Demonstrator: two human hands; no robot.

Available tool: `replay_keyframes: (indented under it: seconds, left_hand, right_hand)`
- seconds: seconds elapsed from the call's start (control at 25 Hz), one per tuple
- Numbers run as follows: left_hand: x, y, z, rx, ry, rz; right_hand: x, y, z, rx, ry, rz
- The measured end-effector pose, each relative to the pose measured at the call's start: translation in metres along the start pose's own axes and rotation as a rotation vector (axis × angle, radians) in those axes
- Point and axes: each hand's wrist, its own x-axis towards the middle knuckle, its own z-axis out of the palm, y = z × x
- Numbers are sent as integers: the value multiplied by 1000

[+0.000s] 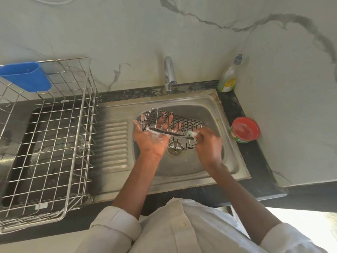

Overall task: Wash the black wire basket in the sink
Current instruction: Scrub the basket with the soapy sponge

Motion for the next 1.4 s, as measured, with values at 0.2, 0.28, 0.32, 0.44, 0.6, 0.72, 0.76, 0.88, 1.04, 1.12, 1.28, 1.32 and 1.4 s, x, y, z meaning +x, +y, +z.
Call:
replay_keyframes:
  seconds: [0.2,0.28,0.32,0.44,0.6,0.72,0.76,0.88,1.04,1.12,1.28,1.32,1.4]
  left_hand:
    - [-1,-7,3,130,30,13]
    - [-3,-11,6,238,32,-9]
    - [-5,-12,7,271,23,-26]
    - [-2,-12,6,324,13,-20]
    - [-6,-12,7,377,5,-36]
    - [-9,-13,5,403,27,-40]
    - [-8,-12,5,393,18,-49]
    - [-9,-8,6,390,-7,-55]
    - [-12,0,8,304,-6,11]
    - [-12,2,10,273,-66,23]
    - [-17,-6,11,252,-29,68]
    - [-17,-8,10,236,-17,65]
    - [-16,-10,8,176,-4,46]
  right_hand:
    - [1,-70,15,237,-64,-315]
    - [27,-85,15,228,8,-346]
    - [42,-86,13,204,63,-269]
    - [43,-82,10,157,83,-246]
    - [24,-72,7,155,15,-489]
    - [49,-65,4,200,137,-245]
    - [43,-69,6,210,103,-301]
    - [17,-69,12,193,-9,-548]
    - [34,-50,7,210,22,-382]
    - [20,-50,12,213,-72,-501]
    - [31,-75,16,251,26,-262]
    - [34,-84,18,262,28,-271]
    - [26,-88,20,212,-12,-376]
